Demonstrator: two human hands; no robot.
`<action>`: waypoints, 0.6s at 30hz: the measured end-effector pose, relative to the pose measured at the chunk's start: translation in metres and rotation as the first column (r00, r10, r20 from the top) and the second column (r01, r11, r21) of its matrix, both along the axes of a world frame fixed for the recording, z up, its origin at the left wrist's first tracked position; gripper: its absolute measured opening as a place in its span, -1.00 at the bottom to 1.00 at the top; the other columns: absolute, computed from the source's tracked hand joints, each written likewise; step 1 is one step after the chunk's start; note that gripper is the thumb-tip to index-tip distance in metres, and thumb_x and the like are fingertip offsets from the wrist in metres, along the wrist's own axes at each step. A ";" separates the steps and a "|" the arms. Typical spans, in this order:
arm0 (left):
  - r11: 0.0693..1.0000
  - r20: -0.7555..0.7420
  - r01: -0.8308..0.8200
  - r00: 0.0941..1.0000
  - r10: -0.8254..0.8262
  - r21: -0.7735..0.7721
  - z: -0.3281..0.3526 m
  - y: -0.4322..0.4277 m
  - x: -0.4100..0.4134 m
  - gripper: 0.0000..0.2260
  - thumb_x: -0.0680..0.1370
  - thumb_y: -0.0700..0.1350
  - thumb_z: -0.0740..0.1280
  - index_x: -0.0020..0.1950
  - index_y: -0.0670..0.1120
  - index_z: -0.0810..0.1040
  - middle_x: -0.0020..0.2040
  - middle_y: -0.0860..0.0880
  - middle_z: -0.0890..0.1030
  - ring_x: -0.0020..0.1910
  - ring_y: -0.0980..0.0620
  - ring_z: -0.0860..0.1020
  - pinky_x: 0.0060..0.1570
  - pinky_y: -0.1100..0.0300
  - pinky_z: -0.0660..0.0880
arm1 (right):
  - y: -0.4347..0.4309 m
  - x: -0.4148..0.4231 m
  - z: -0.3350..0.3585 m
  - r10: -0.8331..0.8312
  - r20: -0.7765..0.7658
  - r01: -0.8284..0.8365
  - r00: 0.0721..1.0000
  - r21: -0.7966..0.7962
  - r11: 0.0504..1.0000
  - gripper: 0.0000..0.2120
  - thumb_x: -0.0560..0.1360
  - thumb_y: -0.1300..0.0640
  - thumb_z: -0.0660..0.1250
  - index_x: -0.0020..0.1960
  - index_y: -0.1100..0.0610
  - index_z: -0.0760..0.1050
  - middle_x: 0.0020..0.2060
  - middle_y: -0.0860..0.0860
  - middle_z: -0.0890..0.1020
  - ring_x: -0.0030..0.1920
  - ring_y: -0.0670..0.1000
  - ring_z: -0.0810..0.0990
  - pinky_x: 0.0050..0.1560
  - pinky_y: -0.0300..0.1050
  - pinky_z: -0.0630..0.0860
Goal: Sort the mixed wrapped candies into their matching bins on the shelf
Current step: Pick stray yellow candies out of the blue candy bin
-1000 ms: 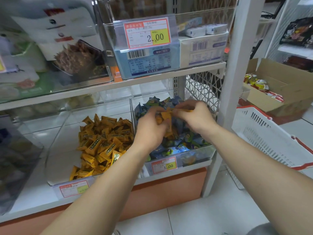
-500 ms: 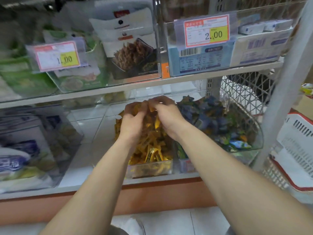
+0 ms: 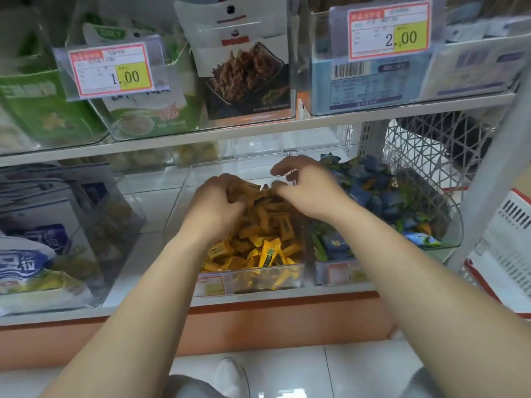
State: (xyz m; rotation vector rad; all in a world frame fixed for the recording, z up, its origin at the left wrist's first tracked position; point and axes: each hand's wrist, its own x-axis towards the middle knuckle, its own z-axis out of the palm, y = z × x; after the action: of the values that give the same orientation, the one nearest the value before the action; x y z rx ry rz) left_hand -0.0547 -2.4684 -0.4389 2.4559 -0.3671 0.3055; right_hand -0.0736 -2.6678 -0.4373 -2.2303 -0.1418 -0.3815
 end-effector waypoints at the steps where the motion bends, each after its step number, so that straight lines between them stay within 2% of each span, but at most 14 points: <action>1: 1.000 0.027 0.014 1.000 -0.014 0.009 0.004 -0.006 -0.003 -0.73 0.52 -0.02 0.37 0.22 0.09 0.57 0.07 0.10 0.58 0.04 0.06 0.53 -0.04 0.25 0.37 | -0.013 -0.006 0.002 -0.002 -0.001 0.002 1.000 -0.033 0.999 -0.85 0.50 0.01 0.41 0.07 -0.13 0.57 -0.02 -0.16 0.58 -0.06 -0.17 0.54 -0.16 -0.40 0.37; 4: 0.991 0.060 0.135 0.989 -0.135 0.003 0.011 -0.034 -0.019 -0.73 0.54 0.00 0.34 0.23 0.08 0.58 0.07 0.10 0.64 -0.02 0.17 0.55 -0.04 0.28 0.40 | -0.055 -0.027 0.006 -0.007 -0.062 0.001 0.998 -0.087 0.996 -0.89 0.50 0.04 0.43 -0.02 -0.14 0.56 -0.07 -0.17 0.62 -0.03 -0.12 0.59 -0.09 -0.28 0.47; 7: 0.942 0.066 0.334 0.940 -0.335 0.019 0.010 -0.072 -0.041 -0.75 0.56 0.02 0.33 0.22 0.04 0.60 0.08 0.12 0.66 0.01 0.21 0.57 0.04 0.28 0.49 | -0.099 -0.047 0.003 -0.115 -0.079 0.103 0.990 -0.147 0.984 -0.92 0.50 0.10 0.44 -0.02 -0.04 0.59 -0.09 -0.06 0.67 -0.03 -0.02 0.64 0.02 -0.14 0.54; 9: 0.898 0.050 0.438 0.897 -0.440 0.041 0.003 -0.097 -0.053 -0.75 0.56 0.01 0.33 0.22 0.02 0.60 0.10 0.11 0.65 0.03 0.22 0.56 0.08 0.29 0.49 | -0.122 -0.057 -0.003 -0.184 -0.094 0.161 0.978 -0.213 0.964 -0.93 0.50 0.10 0.44 -0.03 -0.03 0.60 -0.12 -0.05 0.68 -0.10 -0.05 0.62 -0.10 -0.31 0.48; 11: 0.862 0.015 0.500 0.865 -0.502 0.082 -0.007 -0.120 -0.060 -0.73 0.57 0.01 0.33 0.24 -0.02 0.59 0.12 0.07 0.65 0.07 0.15 0.56 0.12 0.21 0.51 | -0.137 -0.063 -0.010 -0.216 -0.123 0.173 0.969 -0.288 0.942 -0.91 0.50 0.08 0.44 -0.01 -0.02 0.62 -0.15 -0.08 0.66 -0.19 -0.16 0.56 -0.25 -0.52 0.34; 12: 0.852 -0.004 0.512 0.857 -0.515 0.111 -0.013 -0.129 -0.063 -0.71 0.57 0.01 0.33 0.26 -0.02 0.58 0.14 0.05 0.64 0.10 0.10 0.56 0.14 0.15 0.51 | -0.142 -0.065 -0.013 -0.211 -0.148 0.156 0.966 -0.316 0.936 -0.90 0.49 0.07 0.44 0.01 -0.02 0.63 -0.16 -0.10 0.65 -0.21 -0.20 0.55 -0.26 -0.52 0.35; 13: 0.847 -0.024 0.514 0.856 -0.516 0.136 -0.018 -0.138 -0.064 -0.70 0.57 0.01 0.33 0.27 -0.03 0.57 0.16 0.02 0.63 0.13 0.06 0.55 0.15 0.11 0.51 | -0.145 -0.068 -0.016 -0.190 -0.182 0.122 0.965 -0.332 0.935 -0.89 0.49 0.08 0.44 0.01 0.00 0.63 -0.15 -0.10 0.65 -0.19 -0.18 0.57 -0.22 -0.48 0.38; 15: 0.849 -0.054 0.495 0.868 -0.494 0.185 -0.026 -0.151 -0.062 -0.71 0.56 -0.02 0.32 0.27 -0.06 0.55 0.16 -0.05 0.61 0.13 -0.05 0.55 0.09 0.07 0.52 | -0.148 -0.070 -0.022 -0.139 -0.262 0.033 0.955 -0.371 0.928 -0.89 0.49 0.10 0.44 0.01 0.04 0.65 -0.12 -0.05 0.69 -0.09 -0.03 0.63 -0.04 -0.16 0.52; 16: 0.852 -0.063 0.477 0.877 -0.476 0.215 -0.029 -0.157 -0.061 -0.72 0.56 -0.04 0.31 0.24 -0.08 0.54 0.12 -0.10 0.61 0.09 -0.10 0.56 0.03 0.05 0.53 | -0.149 -0.071 -0.025 -0.126 -0.296 -0.005 0.947 -0.405 0.914 -0.89 0.49 0.10 0.43 0.01 0.04 0.66 -0.11 -0.03 0.70 -0.07 0.02 0.64 -0.01 -0.07 0.54; 18: 0.860 -0.109 0.445 0.896 -0.432 0.251 -0.035 -0.168 -0.058 -0.78 0.56 -0.07 0.28 0.15 -0.13 0.54 0.03 -0.16 0.62 0.01 -0.18 0.58 -0.09 0.02 0.53 | -0.150 -0.071 -0.028 -0.127 -0.328 -0.047 0.936 -0.474 0.880 -0.88 0.48 0.08 0.41 0.01 0.01 0.67 -0.09 -0.01 0.71 -0.05 0.05 0.63 -0.01 -0.05 0.54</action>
State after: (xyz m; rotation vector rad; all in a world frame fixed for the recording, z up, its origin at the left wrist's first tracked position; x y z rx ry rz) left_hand -0.1125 -2.6363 -0.4741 2.5412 -0.9866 -0.0037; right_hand -0.1449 -2.8182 -0.4657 -2.7538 0.0070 0.0497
